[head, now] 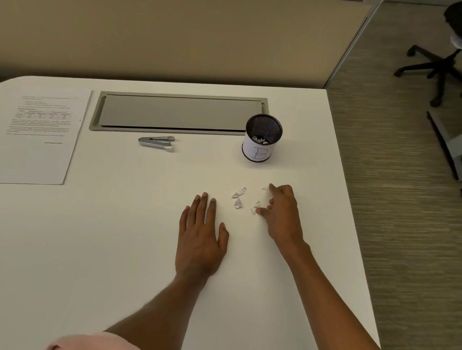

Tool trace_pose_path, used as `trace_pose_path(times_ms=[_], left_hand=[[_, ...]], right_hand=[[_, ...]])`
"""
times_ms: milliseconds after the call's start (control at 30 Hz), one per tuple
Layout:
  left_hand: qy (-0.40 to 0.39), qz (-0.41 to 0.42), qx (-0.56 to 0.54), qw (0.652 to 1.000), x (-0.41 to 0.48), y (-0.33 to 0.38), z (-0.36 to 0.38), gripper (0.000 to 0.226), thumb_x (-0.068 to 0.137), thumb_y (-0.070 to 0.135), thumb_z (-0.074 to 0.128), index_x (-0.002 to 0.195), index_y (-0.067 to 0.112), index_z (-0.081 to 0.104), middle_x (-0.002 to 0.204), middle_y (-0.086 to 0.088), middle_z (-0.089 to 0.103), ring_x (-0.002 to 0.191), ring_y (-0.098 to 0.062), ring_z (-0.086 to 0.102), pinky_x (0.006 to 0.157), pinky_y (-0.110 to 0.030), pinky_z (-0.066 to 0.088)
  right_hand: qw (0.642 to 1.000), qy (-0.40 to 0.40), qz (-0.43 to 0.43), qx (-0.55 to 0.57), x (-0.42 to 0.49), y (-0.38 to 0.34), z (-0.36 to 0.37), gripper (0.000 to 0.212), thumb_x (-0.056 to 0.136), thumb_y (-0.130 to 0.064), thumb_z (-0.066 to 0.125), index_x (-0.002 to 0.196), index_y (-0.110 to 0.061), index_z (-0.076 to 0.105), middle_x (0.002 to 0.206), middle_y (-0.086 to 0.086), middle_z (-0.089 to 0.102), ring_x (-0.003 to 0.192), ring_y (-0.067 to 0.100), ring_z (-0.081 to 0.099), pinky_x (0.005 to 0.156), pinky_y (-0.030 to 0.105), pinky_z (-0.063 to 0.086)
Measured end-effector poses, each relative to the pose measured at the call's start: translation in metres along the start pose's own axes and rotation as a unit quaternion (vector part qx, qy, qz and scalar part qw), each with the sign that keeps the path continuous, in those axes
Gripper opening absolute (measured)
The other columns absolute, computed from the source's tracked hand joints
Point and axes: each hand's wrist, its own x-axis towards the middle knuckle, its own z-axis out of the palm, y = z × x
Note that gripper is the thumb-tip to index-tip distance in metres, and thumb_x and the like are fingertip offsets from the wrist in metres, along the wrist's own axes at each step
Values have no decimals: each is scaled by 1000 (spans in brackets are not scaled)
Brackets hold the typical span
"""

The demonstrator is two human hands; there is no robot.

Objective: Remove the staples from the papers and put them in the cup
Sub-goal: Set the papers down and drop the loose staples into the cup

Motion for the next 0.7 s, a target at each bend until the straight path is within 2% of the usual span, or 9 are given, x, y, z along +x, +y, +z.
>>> trace_pose_path(times_ms=[100, 200, 267, 300, 367, 433, 533, 633, 700], left_hand=[[0, -1, 0, 1000, 0, 0, -1, 66, 106, 41, 38, 166, 13, 31, 178, -7, 22, 166, -23, 16, 135, -45, 15], [2, -1, 3, 1000, 0, 1, -1, 66, 106, 41, 39, 166, 14, 30, 178, -7, 22, 166, -23, 16, 136, -44, 13], [0, -1, 6, 1000, 1, 1, -1, 67, 106, 42, 37, 167, 14, 30, 178, -6, 21, 166, -22, 15, 136, -43, 12], [-3, -1, 6, 1000, 1, 1, -1, 67, 106, 42, 37, 167, 15, 29, 179, -6, 20, 166, -22, 14, 136, -42, 11], [-5, -2, 5, 1000, 0, 1, -1, 67, 107, 42, 36, 167, 15, 28, 179, -5, 19, 167, -21, 12, 136, -41, 9], [-2, -3, 1, 1000, 1, 1, -2, 67, 106, 42, 37, 167, 15, 30, 179, -5, 20, 167, -21, 13, 136, -41, 9], [-4, -4, 0, 1000, 0, 1, -2, 67, 106, 42, 37, 167, 15, 30, 179, -5, 20, 167, -21, 13, 136, -42, 10], [-3, -1, 2, 1000, 0, 1, -2, 67, 106, 42, 36, 167, 15, 30, 178, -6, 21, 167, -22, 14, 136, -43, 11], [-3, 2, 4, 1000, 0, 0, -1, 67, 106, 42, 35, 167, 14, 30, 178, -6, 21, 167, -22, 14, 136, -43, 12]], right_hand=[[999, 11, 14, 39, 13, -1, 7, 31, 94, 5, 66, 124, 1, 62, 105, 1, 52, 88, 15, 57, 93, 39, 59], [998, 27, -4, 57, 15, -8, 9, 13, 98, 0, 57, 107, 3, 65, 102, 1, 54, 80, 3, 51, 74, 6, 49], [996, 29, -26, 74, 14, -13, 11, 17, 97, 2, 56, 107, 5, 70, 104, 6, 61, 80, 1, 57, 68, 1, 44], [995, 30, -41, 83, 14, -15, 12, 18, 96, 4, 56, 105, 5, 72, 104, 9, 67, 87, 8, 65, 70, 5, 46], [993, 43, -84, 77, 13, -15, 14, 20, 96, 5, 59, 107, 2, 75, 105, 14, 75, 96, 23, 71, 85, 26, 56], [987, 88, -88, 103, 15, -14, 13, 23, 99, 3, 57, 113, 0, 75, 111, 14, 77, 103, 25, 71, 96, 37, 57], [984, 130, -97, 70, 14, -11, 17, 31, 104, -4, 52, 131, -4, 67, 133, 11, 68, 126, 25, 63, 113, 34, 47], [992, 37, -119, 36, 8, -9, 30, 48, 108, -16, 47, 156, -11, 43, 163, 6, 42, 152, 19, 36, 122, 23, 24], [984, -23, -179, 2, 1, -7, 39, 54, 110, -22, 43, 162, -17, 30, 170, 1, 28, 159, 15, 20, 128, 27, 17]])
